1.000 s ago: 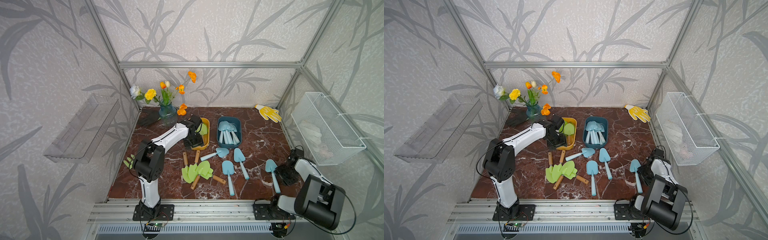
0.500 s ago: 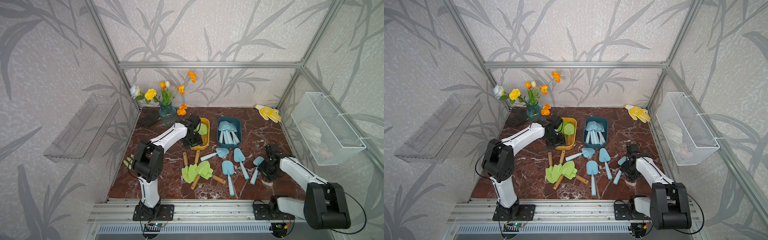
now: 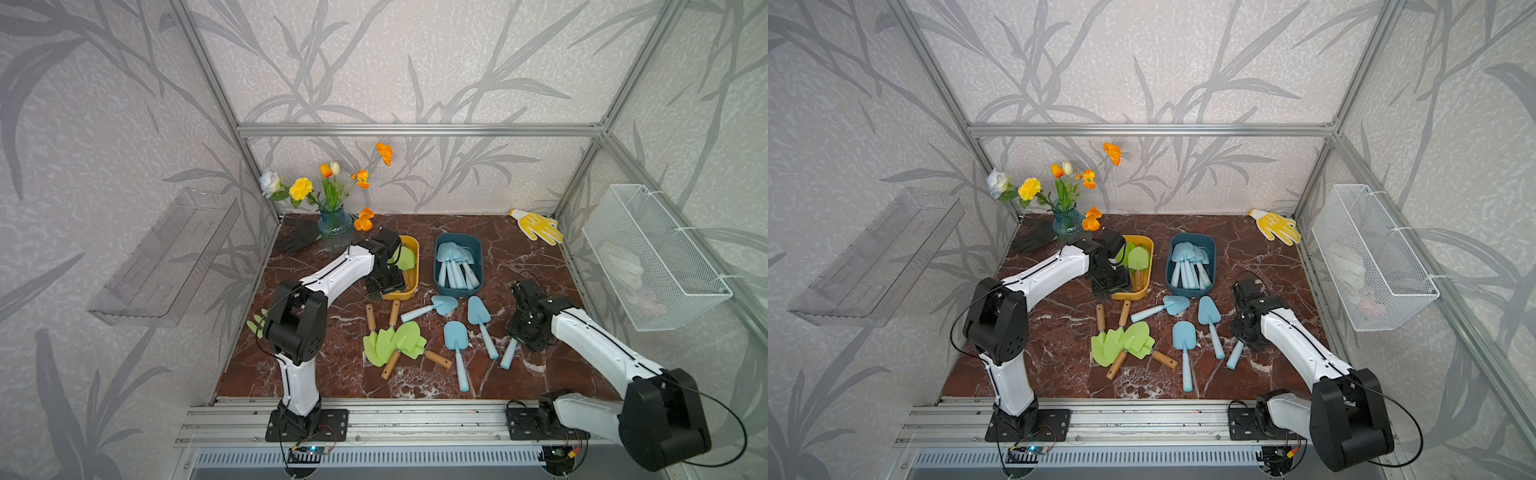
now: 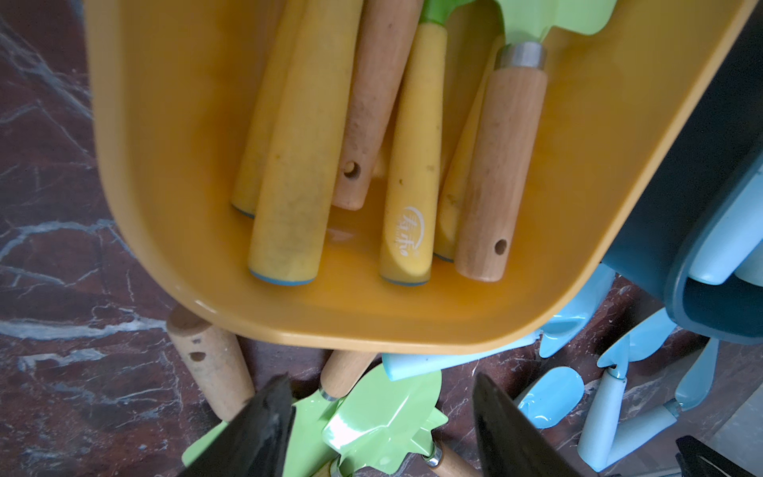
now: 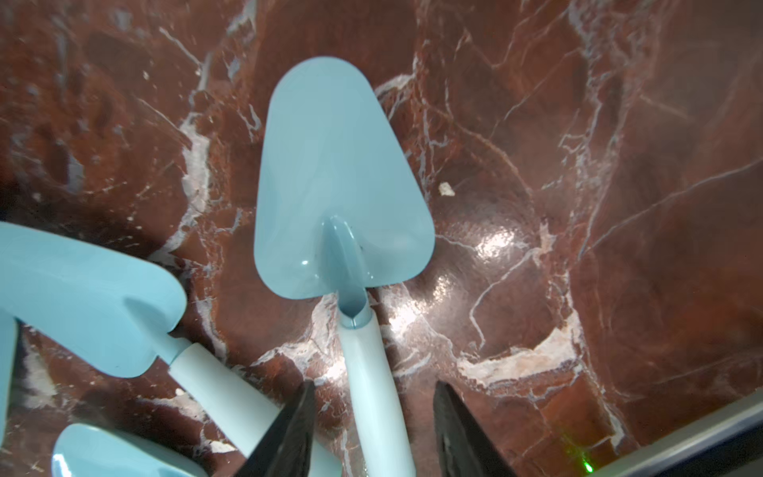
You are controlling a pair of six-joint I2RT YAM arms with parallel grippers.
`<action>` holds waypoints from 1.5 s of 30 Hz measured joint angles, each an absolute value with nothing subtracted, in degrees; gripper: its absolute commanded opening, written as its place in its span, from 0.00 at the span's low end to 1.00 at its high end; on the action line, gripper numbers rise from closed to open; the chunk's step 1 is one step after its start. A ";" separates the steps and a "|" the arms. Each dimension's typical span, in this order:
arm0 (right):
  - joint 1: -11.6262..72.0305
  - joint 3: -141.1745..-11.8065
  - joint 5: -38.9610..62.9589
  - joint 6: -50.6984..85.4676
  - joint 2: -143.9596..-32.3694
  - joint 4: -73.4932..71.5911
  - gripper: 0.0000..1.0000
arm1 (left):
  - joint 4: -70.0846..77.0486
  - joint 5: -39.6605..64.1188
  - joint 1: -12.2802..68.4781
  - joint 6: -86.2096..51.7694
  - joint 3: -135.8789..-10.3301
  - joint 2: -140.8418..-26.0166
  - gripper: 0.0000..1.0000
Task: Sort the small shovels by color and place them into the storage box
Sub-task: Move the shovel to the center of the board, then pick up the shovel from the center of the board.
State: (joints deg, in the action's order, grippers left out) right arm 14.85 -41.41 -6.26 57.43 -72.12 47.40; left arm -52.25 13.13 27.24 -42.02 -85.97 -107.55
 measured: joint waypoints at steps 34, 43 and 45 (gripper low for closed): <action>21.15 -94.56 -0.69 25.23 -106.96 46.17 0.12 | -52.66 10.61 24.80 -42.15 -81.49 -100.66 0.70; 21.39 -99.44 3.57 19.64 -119.63 47.46 0.14 | -53.10 10.46 24.80 -42.09 -79.68 -98.15 0.71; 21.39 -99.44 3.55 19.05 -120.60 47.79 0.15 | -53.41 10.41 24.80 -42.00 -79.29 -97.76 0.72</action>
State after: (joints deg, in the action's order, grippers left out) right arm 21.39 -99.44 3.55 19.05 -120.60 47.79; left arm -53.41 10.41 24.80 -42.00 -79.29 -97.76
